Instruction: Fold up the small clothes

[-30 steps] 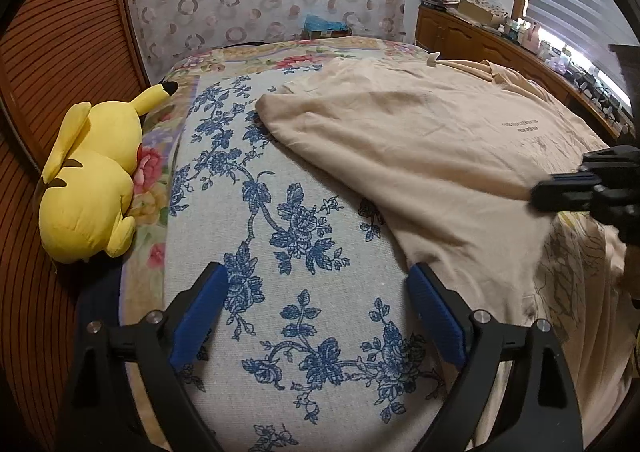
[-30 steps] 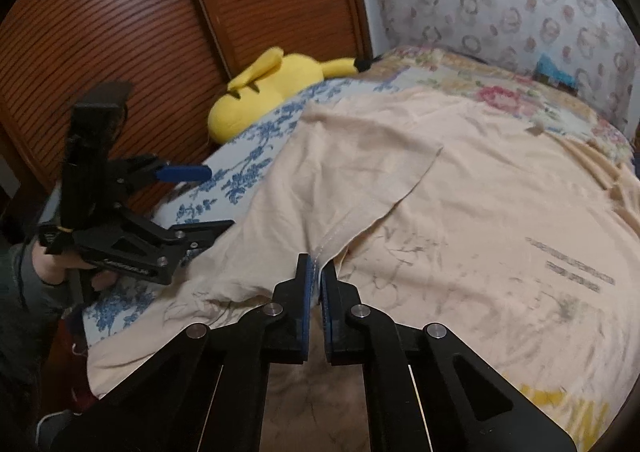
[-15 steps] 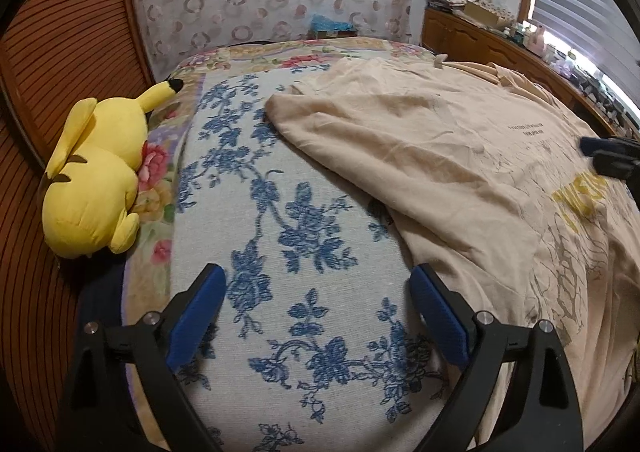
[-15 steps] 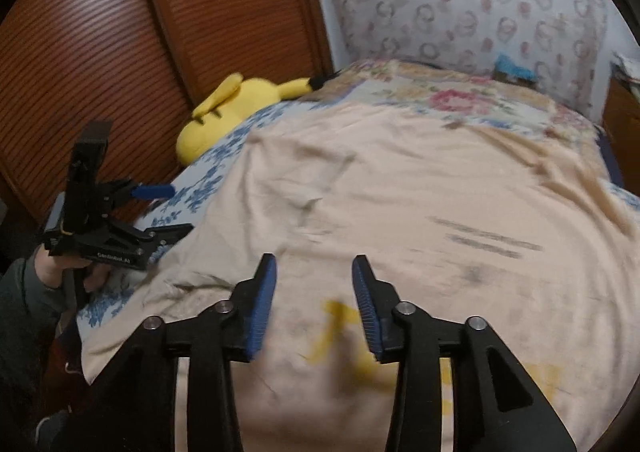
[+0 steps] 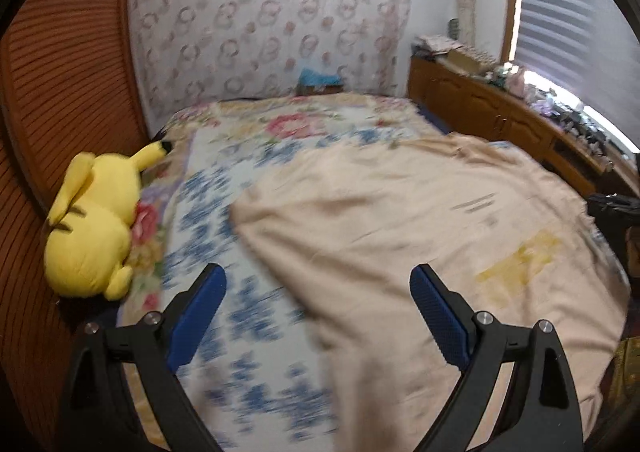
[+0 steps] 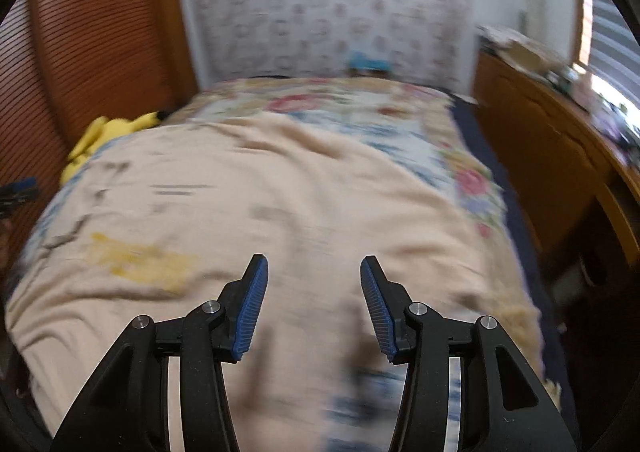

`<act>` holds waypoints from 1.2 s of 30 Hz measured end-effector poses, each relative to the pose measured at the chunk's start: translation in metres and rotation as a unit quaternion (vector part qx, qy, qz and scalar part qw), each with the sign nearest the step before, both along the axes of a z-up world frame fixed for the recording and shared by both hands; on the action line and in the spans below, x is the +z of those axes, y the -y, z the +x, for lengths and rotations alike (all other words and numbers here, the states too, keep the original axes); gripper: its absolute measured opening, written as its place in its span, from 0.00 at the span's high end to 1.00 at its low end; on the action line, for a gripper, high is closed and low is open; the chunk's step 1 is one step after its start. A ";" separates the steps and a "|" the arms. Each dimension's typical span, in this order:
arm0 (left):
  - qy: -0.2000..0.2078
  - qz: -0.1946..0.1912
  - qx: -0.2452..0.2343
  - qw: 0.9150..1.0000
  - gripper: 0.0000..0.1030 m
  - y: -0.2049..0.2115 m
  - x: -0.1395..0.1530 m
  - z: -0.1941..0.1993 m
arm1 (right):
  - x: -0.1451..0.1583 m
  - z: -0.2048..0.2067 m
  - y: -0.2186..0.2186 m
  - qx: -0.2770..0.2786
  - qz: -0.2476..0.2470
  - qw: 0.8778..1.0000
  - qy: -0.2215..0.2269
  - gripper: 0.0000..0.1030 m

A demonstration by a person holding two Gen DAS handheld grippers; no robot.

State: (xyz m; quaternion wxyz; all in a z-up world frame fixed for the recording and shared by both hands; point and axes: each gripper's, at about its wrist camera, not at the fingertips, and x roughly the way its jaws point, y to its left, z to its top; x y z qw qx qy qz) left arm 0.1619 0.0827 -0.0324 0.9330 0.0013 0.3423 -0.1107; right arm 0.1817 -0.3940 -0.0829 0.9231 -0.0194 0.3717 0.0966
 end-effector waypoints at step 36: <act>-0.089 0.064 -0.166 0.980 0.07 0.211 -0.056 0.027 | -0.031 0.030 0.095 -0.035 0.012 0.998 -0.046 0.95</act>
